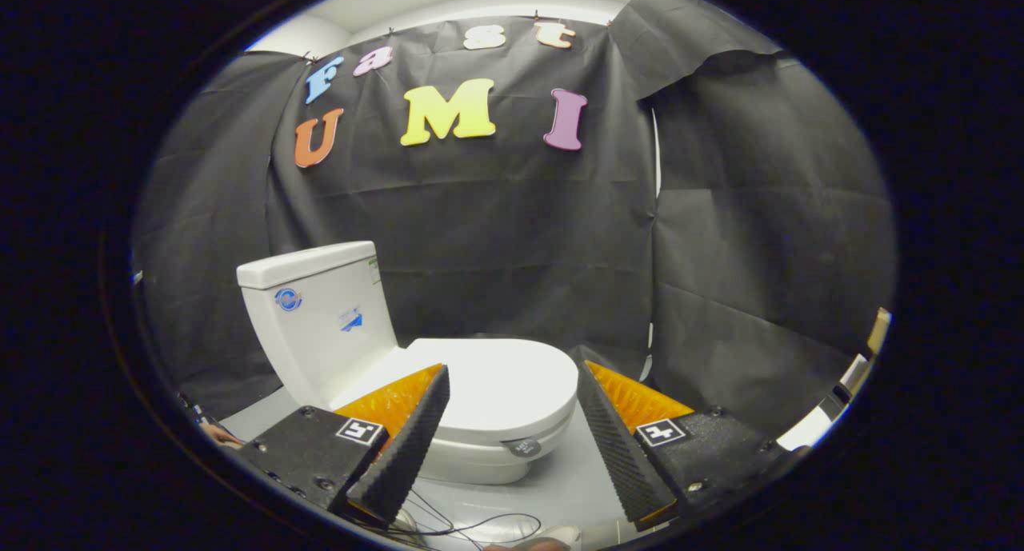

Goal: Open the toilet lid.

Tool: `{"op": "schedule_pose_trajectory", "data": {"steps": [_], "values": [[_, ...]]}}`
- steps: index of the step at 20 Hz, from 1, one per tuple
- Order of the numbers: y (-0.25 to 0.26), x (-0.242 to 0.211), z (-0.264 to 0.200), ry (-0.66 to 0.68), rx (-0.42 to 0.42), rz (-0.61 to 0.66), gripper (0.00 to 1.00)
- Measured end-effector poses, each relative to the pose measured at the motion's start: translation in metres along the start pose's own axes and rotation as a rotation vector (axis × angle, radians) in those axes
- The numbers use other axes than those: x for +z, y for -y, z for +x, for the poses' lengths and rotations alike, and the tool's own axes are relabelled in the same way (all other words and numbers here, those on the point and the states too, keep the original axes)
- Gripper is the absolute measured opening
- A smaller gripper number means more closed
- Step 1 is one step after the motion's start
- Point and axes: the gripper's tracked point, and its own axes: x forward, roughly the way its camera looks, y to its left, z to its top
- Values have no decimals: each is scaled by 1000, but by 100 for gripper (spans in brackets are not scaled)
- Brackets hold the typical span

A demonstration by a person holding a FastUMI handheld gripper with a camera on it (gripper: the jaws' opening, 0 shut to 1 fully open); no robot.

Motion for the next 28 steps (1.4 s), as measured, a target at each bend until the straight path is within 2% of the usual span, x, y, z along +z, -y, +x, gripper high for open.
{"op": "schedule_pose_trajectory", "data": {"steps": [3, 6, 10, 14, 18, 23, 28], "values": [[-15, -14, 17, -17, 32, 43, 100], [-9, -39, 37, -90, 12, 106, 100], [-6, -54, 59, -141, 57, 278, 98], [5, -77, 81, -183, 43, 384, 98], [9, -106, 99, -287, 46, 535, 100], [22, -154, 106, -446, 2, 680, 99], [42, -169, 123, -483, -10, 839, 97]]}}
